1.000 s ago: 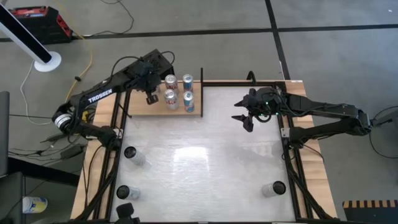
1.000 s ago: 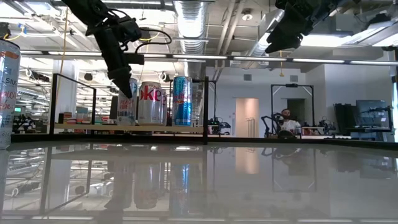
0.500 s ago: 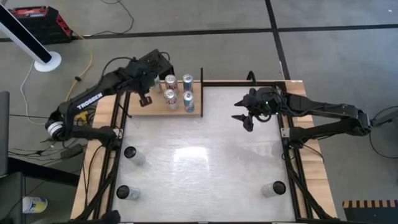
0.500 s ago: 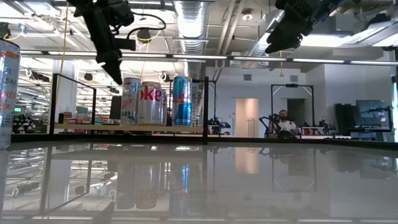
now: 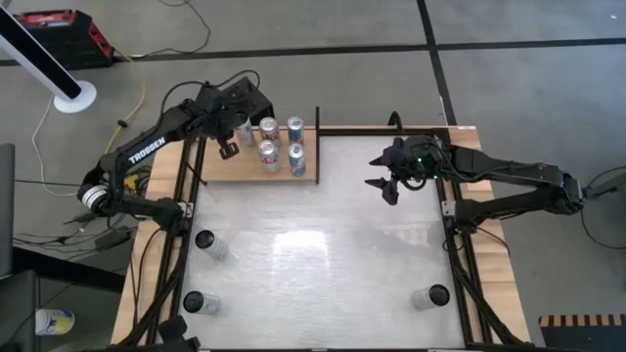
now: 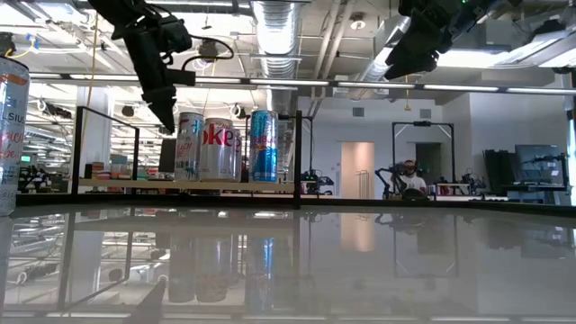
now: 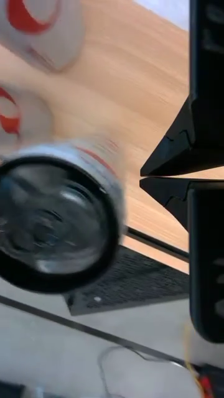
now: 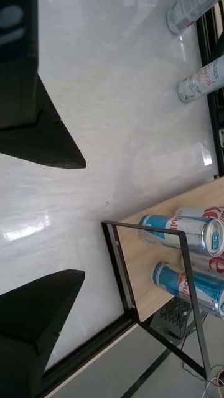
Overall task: Place canned beverage on shelf
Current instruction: Move the bottom right white soda can to the center of the table
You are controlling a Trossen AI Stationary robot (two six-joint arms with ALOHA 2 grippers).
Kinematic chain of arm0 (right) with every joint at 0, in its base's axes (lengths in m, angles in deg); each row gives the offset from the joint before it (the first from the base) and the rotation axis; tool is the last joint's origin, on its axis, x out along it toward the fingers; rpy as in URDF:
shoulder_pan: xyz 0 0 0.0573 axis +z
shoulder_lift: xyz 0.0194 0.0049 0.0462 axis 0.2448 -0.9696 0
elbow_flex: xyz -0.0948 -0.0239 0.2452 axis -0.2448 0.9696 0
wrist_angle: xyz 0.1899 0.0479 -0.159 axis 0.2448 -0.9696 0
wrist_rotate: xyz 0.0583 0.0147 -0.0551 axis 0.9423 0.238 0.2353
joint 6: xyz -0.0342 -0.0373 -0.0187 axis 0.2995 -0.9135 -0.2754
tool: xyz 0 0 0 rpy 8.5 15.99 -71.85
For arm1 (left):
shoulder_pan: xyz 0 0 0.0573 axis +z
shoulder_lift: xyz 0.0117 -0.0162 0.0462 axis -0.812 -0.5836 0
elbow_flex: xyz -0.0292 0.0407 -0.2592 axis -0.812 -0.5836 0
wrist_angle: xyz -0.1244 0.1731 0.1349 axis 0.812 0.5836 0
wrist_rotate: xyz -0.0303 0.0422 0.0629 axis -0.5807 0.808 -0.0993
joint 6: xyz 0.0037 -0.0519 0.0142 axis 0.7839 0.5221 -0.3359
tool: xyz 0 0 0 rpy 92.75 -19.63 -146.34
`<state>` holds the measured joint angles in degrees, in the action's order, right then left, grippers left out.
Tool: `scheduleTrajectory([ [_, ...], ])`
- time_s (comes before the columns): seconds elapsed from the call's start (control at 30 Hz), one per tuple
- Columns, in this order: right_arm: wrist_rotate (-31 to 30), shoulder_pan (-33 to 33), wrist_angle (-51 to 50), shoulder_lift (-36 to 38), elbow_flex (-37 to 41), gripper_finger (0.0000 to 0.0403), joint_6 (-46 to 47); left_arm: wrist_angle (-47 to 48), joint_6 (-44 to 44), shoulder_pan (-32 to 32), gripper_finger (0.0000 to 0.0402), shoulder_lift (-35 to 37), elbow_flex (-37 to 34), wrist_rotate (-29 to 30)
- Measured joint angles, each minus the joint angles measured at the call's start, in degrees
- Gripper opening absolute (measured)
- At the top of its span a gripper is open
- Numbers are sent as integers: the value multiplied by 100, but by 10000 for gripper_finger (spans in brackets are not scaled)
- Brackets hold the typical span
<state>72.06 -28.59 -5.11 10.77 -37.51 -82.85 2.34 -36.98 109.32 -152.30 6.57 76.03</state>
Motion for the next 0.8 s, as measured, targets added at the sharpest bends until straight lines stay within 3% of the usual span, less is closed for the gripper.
scheduleTrajectory([
  [0.17, -2, 0, 95, 0, 0, 302, 200, 583, 305, -133, 0, 142, 0, 588],
  [0.27, -2, 0, 87, 2, 0, 302, 294, 980, 655, -324, 0, 287, 0, 584],
  [0.33, 8, 11, 87, 0, 0, 302, 423, 1135, 855, -496, 0, 401, 0, 235],
  [0.5, 503, 295, 82, 0, -6, 302, 1131, 1176, 848, -1152, 0, 726, 0, -1489],
  [0.57, 662, 566, 16, -2, -84, 302, 1526, 1099, 774, -1514, 0, 858, 0, -1923],
  [0.8, 426, 2107, -567, -16, -648, 302, 3387, 679, 739, -2959, 0, 1320, -21, -2009],
])
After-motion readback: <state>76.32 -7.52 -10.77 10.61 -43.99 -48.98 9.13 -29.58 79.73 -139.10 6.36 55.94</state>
